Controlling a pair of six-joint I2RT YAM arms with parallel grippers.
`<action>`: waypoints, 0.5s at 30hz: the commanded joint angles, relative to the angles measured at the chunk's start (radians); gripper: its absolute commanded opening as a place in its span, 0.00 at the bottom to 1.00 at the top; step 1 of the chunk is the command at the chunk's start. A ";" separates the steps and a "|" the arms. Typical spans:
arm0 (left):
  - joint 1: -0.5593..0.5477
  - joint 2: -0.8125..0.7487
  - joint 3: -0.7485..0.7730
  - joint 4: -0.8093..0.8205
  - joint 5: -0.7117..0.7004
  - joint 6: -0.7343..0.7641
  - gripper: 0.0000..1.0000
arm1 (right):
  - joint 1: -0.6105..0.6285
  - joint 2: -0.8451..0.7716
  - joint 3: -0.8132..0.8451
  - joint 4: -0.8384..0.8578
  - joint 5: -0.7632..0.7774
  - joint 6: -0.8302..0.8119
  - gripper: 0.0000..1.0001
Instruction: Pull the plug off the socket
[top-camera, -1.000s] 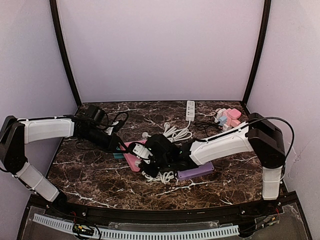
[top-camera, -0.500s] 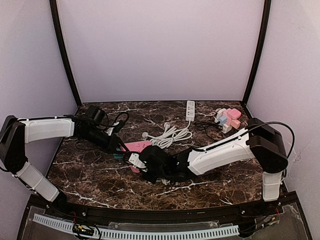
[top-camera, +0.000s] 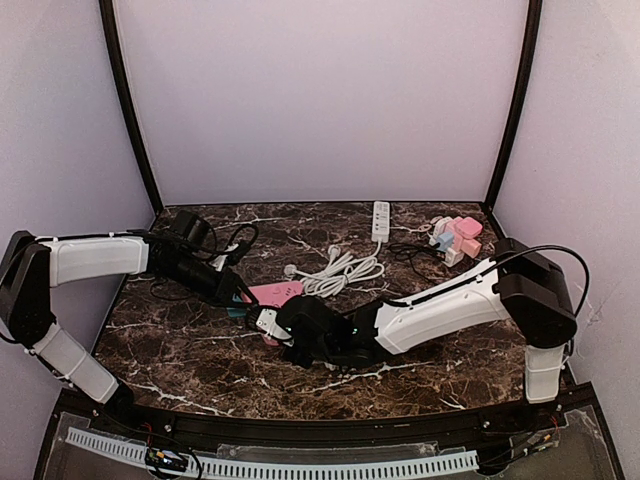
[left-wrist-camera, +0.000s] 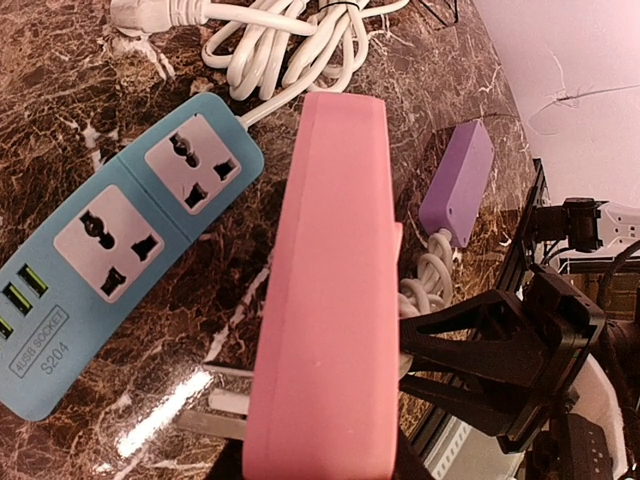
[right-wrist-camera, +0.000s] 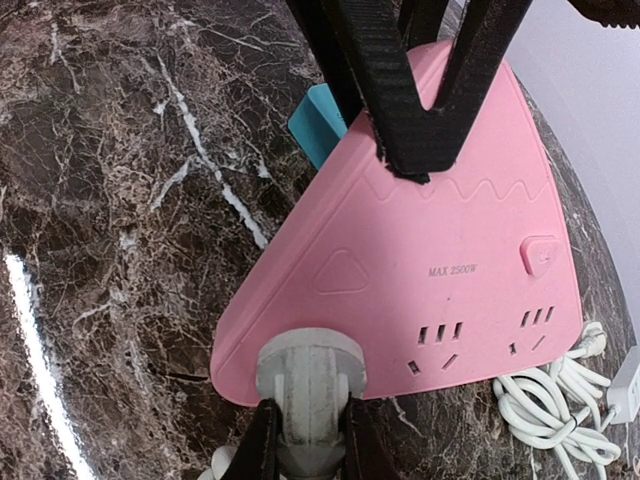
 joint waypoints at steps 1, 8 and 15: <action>0.027 -0.008 -0.006 -0.039 -0.140 0.025 0.12 | 0.000 -0.063 -0.009 0.064 -0.009 0.050 0.00; -0.006 -0.007 -0.003 -0.042 -0.144 0.038 0.12 | -0.081 -0.108 -0.041 0.073 -0.166 0.164 0.00; -0.036 -0.018 0.000 -0.048 -0.158 0.056 0.12 | -0.164 -0.146 -0.094 0.120 -0.330 0.276 0.00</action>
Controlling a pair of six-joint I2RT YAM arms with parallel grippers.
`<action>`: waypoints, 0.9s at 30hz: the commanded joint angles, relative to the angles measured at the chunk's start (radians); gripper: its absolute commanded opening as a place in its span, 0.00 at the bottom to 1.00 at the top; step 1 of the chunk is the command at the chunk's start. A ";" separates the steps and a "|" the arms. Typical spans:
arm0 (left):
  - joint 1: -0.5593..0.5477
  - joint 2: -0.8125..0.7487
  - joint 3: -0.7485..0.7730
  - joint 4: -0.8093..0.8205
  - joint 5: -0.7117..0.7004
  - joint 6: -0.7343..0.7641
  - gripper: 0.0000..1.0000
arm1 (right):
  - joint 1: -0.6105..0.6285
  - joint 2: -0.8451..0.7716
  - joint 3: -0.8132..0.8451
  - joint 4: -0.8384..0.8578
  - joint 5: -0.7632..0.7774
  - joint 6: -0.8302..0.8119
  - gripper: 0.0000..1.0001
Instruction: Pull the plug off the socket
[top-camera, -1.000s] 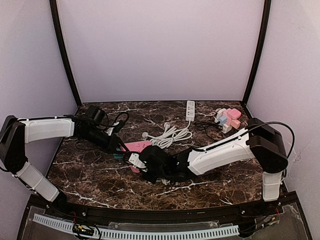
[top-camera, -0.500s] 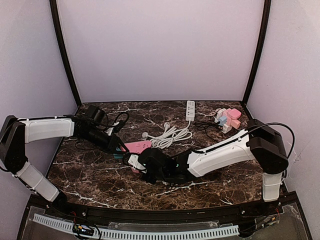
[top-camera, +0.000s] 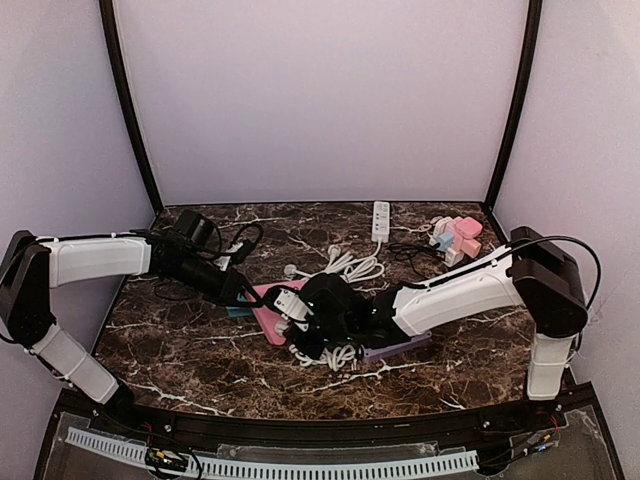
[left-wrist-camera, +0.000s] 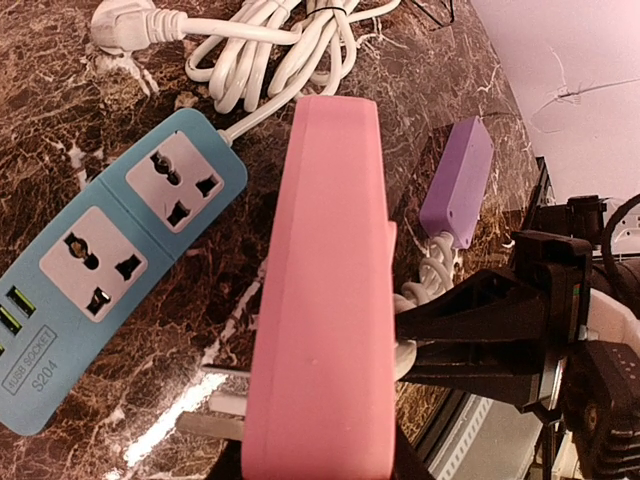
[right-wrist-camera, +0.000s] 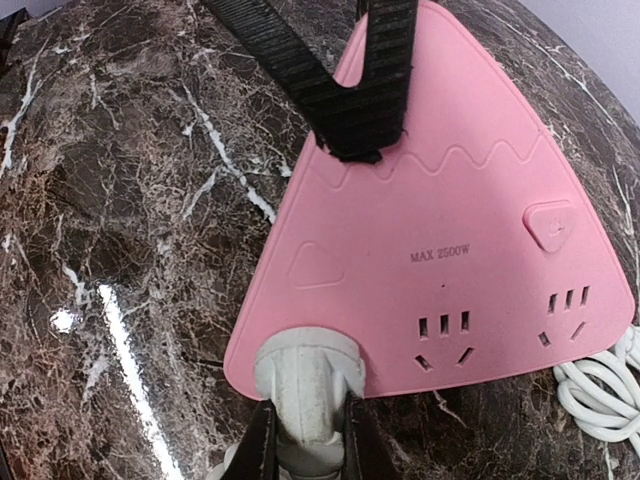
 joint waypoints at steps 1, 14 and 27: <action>-0.005 -0.018 -0.005 -0.066 -0.136 0.063 0.12 | -0.057 -0.077 -0.013 0.084 -0.063 0.122 0.00; -0.005 0.002 0.004 -0.095 -0.192 0.055 0.11 | -0.054 -0.084 -0.021 0.085 -0.045 0.113 0.00; 0.041 0.025 0.008 -0.103 -0.195 0.035 0.11 | 0.042 -0.059 0.021 0.038 0.164 -0.036 0.00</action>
